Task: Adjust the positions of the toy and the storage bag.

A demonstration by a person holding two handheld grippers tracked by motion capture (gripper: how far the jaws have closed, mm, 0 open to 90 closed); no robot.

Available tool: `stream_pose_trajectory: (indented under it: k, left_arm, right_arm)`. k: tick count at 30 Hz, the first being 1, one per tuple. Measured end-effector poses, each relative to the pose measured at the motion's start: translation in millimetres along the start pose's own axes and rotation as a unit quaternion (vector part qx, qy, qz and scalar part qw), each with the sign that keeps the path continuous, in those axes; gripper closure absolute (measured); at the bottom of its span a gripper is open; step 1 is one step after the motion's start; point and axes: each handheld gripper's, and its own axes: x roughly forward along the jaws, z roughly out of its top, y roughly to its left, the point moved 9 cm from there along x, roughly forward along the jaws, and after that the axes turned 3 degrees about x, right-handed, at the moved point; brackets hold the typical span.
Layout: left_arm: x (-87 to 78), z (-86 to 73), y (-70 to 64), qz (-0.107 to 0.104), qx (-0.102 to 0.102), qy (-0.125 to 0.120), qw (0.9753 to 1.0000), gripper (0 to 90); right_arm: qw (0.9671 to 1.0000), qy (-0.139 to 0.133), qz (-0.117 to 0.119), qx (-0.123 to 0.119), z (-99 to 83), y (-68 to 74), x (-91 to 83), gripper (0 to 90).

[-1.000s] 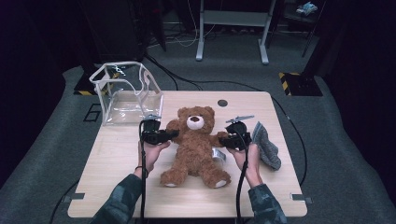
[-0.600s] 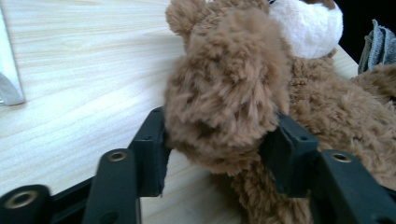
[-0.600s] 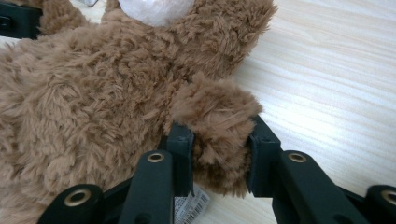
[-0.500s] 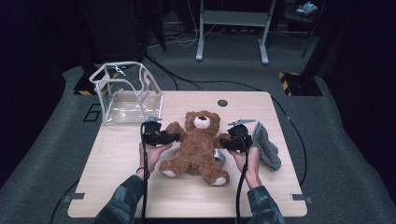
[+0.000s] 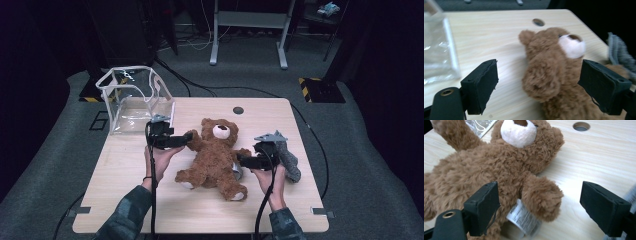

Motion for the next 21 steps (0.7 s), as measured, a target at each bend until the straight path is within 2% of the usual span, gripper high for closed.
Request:
stream_pose_trajectory:
  k: [1, 3, 4, 5, 6, 11, 13, 14, 15, 16, 17, 18, 21]
  left_arm:
    - [0.0, 0.0, 0.0, 0.0, 0.0, 0.0, 1.0, 14.2]
    - [1.1, 7.9, -12.8, -0.003, 0.017, 0.0, 0.9999, 13.7]
    - [4.2, 13.8, -25.5, -0.006, 0.028, 0.001, 0.9996, 13.4]
    - [4.2, 13.8, -25.5, -0.006, 0.028, 0.001, 0.9996, 13.4]
    - [6.2, 15.7, -33.1, -0.009, 0.028, 0.003, 0.9996, 13.4]
    - [16.2, 22.8, -60.8, -0.011, 0.06, 0.01, 0.9981, 14.5]
    - [20.6, 23.7, -69.1, -0.009, 0.072, 0.018, 0.9972, 14.9]
    - [27.4, 23.3, -77.9, -0.009, 0.076, 0.025, 0.9968, 14.9]
    - [27.4, 23.3, -77.9, -0.009, 0.076, 0.025, 0.9968, 14.8]
    - [31.0, 22.5, -81.3, -0.007, 0.079, 0.029, 0.9964, 14.7]
    - [37.2, 20.4, -87.9, -0.006, 0.082, 0.042, 0.9958, 14.2]
    - [41.3, 20.1, -91.9, -0.004, 0.074, 0.04, 0.9964, 13.9]
    - [48.7, 18.6, -97.9, 0.0, 0.075, 0.051, 0.9959, 11.2]
  right_arm:
    - [1.0, 0.0, 0.0, 0.0, 0.0, 0.0, 0.0, 14.4]
    - [1.0, -0.001, -0.001, 0.005, -15.3, -4.3, -3.7, 11.6]
    - [1.0, -0.001, -0.001, 0.007, -21.0, -6.6, -4.5, 10.6]
    - [1.0, -0.001, -0.001, 0.007, -21.0, -6.6, -4.5, 10.6]
    - [0.9999, 0.0, 0.001, 0.017, -27.0, -8.1, -5.5, 9.6]
    - [0.9996, 0.006, -0.006, 0.028, -56.9, -18.6, -5.5, 8.0]
    - [0.9994, 0.011, -0.005, 0.032, -67.4, -22.8, -5.3, 7.7]
    - [0.9992, 0.012, -0.009, 0.037, -76.4, -27.4, -4.6, 7.5]
    - [0.9992, 0.012, -0.009, 0.037, -76.4, -27.4, -4.6, 7.5]
    - [0.9989, 0.013, -0.009, 0.045, -84.5, -31.6, -3.8, 6.4]
    - [0.9989, 0.013, -0.012, 0.043, -88.5, -34.2, -3.4, 6.0]
    - [0.9987, 0.012, -0.014, 0.047, -92.0, -35.7, -3.1, 5.6]
    - [0.9986, 0.012, -0.013, 0.05, -99.2, -39.6, -1.2, 3.9]
